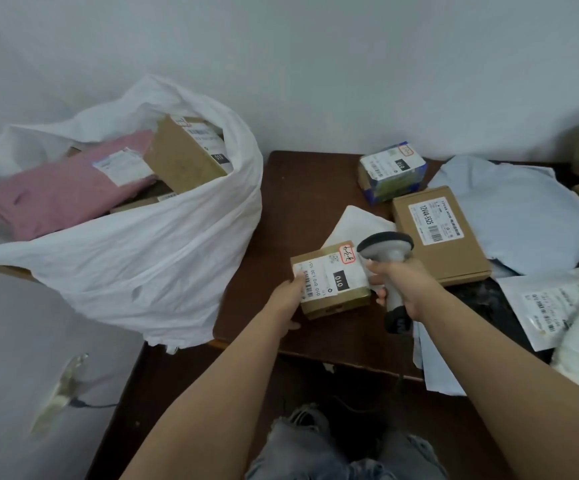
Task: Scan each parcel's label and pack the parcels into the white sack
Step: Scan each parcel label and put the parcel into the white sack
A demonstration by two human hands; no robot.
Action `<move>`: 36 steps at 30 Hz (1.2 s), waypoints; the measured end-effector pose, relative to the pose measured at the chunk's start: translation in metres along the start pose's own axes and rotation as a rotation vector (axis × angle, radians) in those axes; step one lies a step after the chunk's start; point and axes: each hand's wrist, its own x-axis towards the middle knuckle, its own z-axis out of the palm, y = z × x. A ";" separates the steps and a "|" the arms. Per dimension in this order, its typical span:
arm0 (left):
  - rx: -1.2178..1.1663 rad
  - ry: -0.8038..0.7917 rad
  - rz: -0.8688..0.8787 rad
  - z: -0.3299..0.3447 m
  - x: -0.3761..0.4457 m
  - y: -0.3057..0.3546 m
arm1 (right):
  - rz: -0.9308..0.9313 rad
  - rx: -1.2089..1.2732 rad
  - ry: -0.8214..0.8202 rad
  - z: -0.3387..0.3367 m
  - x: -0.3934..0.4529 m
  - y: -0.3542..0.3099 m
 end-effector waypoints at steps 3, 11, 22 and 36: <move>-0.071 -0.116 0.071 0.005 -0.012 0.000 | 0.000 0.028 -0.012 -0.006 -0.002 -0.007; -0.288 -0.071 0.438 0.018 -0.040 0.058 | -0.074 0.118 -0.052 -0.014 -0.016 -0.044; -0.410 0.023 0.721 0.042 -0.104 0.148 | -0.373 0.155 -0.149 -0.033 -0.075 -0.107; -0.235 0.112 0.752 0.021 -0.124 0.178 | -0.601 -0.063 -0.241 -0.069 -0.152 -0.174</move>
